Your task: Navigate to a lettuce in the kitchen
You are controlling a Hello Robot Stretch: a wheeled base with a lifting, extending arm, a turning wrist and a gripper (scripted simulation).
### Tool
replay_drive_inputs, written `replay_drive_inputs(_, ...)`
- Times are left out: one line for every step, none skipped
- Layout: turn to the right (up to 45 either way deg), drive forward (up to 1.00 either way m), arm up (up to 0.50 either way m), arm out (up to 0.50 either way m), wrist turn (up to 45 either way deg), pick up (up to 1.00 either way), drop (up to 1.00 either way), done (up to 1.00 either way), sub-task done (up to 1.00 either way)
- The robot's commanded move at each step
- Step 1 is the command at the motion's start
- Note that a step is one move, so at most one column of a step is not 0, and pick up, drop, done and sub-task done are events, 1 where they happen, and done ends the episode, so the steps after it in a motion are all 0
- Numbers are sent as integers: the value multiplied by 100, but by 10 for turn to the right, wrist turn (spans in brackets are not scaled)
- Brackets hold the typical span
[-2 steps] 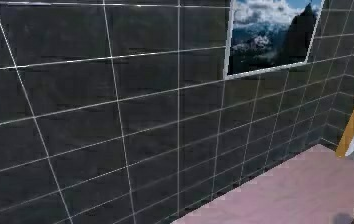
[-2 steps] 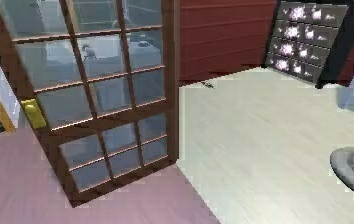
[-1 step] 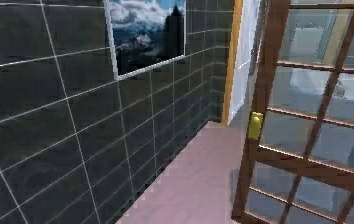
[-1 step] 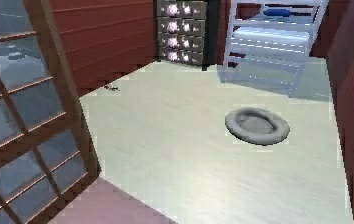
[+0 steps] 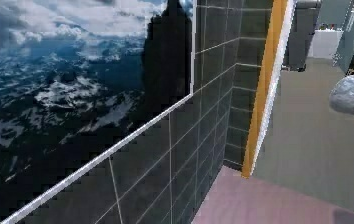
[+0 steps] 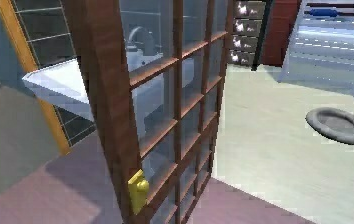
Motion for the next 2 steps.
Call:
replay_drive_inputs(30, 0, 0, 0, 0, 0, 0, 0, 0)
replay_drive_inputs(0, 20, 0, 0, 0, 0, 0, 0, 0)
